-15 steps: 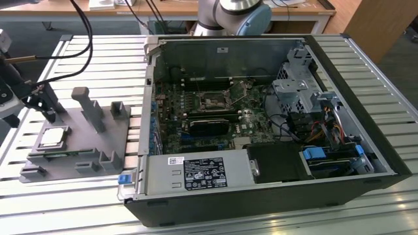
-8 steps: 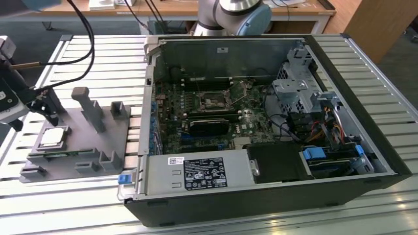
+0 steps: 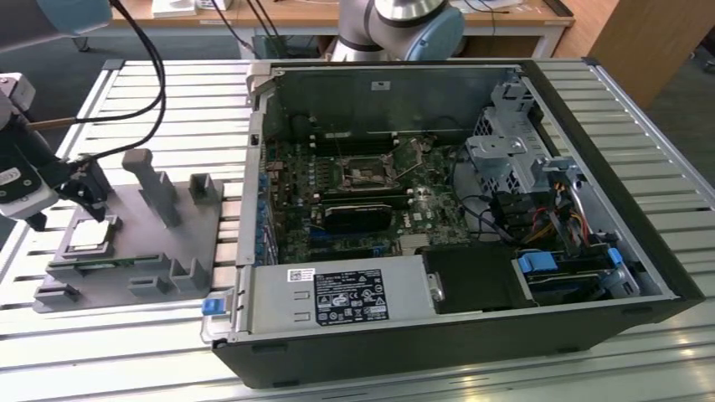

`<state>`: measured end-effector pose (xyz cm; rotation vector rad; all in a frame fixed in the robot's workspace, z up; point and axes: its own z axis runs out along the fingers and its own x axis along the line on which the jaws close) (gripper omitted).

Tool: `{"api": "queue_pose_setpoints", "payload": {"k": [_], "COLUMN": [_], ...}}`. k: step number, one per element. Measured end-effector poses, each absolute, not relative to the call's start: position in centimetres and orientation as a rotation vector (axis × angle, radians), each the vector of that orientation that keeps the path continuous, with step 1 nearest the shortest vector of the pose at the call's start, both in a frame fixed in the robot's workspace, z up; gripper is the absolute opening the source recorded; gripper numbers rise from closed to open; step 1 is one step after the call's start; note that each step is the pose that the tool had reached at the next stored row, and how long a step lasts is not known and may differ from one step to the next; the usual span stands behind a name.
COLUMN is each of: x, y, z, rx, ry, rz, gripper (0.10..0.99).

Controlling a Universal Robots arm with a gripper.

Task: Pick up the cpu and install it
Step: 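Pick up the cpu and move it towards the insertion slot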

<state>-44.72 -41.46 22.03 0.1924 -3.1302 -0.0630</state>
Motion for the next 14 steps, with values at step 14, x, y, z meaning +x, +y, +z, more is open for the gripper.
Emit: {"api": "queue_pose_setpoints", "payload": {"k": [14], "x": [-44.8], "y": [-41.5], "z": [19.6], "rx": [0.192], "ry": [-3.131], "rz": [-0.06], "gripper": [0.761]}}
